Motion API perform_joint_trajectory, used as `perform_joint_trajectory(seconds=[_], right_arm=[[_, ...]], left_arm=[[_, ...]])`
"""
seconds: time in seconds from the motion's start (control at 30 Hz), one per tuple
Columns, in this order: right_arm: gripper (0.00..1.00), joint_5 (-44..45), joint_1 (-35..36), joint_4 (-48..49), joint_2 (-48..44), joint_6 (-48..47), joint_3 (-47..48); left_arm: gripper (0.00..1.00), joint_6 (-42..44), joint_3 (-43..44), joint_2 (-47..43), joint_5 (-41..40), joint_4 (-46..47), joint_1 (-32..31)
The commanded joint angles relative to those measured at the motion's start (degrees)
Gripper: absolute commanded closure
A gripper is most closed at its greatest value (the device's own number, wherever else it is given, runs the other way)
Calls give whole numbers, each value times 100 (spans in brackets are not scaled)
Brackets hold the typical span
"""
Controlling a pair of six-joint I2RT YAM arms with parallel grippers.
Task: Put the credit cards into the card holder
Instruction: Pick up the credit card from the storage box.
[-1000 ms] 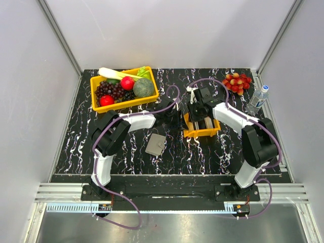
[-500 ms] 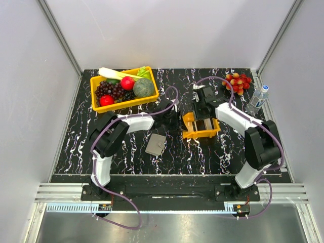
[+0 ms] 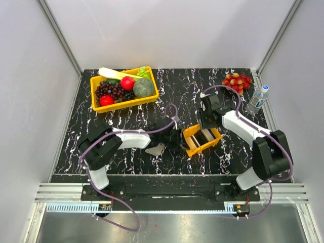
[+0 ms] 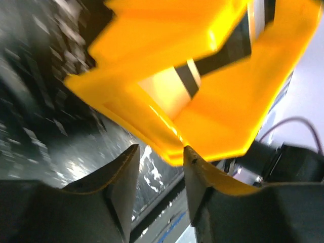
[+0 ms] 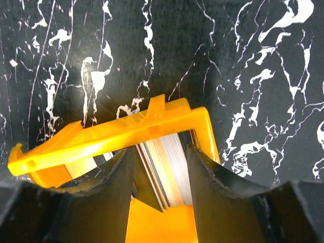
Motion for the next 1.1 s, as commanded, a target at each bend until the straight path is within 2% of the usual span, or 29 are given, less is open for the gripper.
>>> perform_joint_trajectory(seconds=[0.0, 0.03, 0.1, 0.23, 0.37, 0.47, 0.57, 0.77, 0.87, 1.07], right_arm=[[48, -193, -4, 90, -520, 139, -208], [48, -246, -4, 90, -617, 148, -261], [47, -290, -4, 90, -862, 166, -349], [46, -606, -4, -49, -1171, 43, -429], [46, -1036, -4, -191, -1233, 60, -411], [46, -1379, -4, -182, -1189, 113, -455], [46, -1415, -13, -226, -1127, 157, -438], [46, -1292, -4, -375, -838, 17, -218], [48, -1073, -4, -446, -627, -89, -113], [49, -274, 13, -446, -389, -309, -69]], left_arm=[[50, -190, -265, -455, 132, 423, -545], [43, -111, -326, -578, 71, 309, -580], [36, 82, -467, -859, -174, 89, -590], [28, 767, -301, -1387, -1034, -892, -581], [15, 1522, 190, -1634, -2020, -1660, -380], [16, 2024, 700, -1284, -1925, -1810, 24], [17, 2568, 1157, -827, -1443, -1766, 262], [31, 3255, 1756, -44, -941, -1854, 289], [39, 3343, 1879, 97, -975, -1863, 298], [43, 3476, 2090, 256, -853, -1942, 298]])
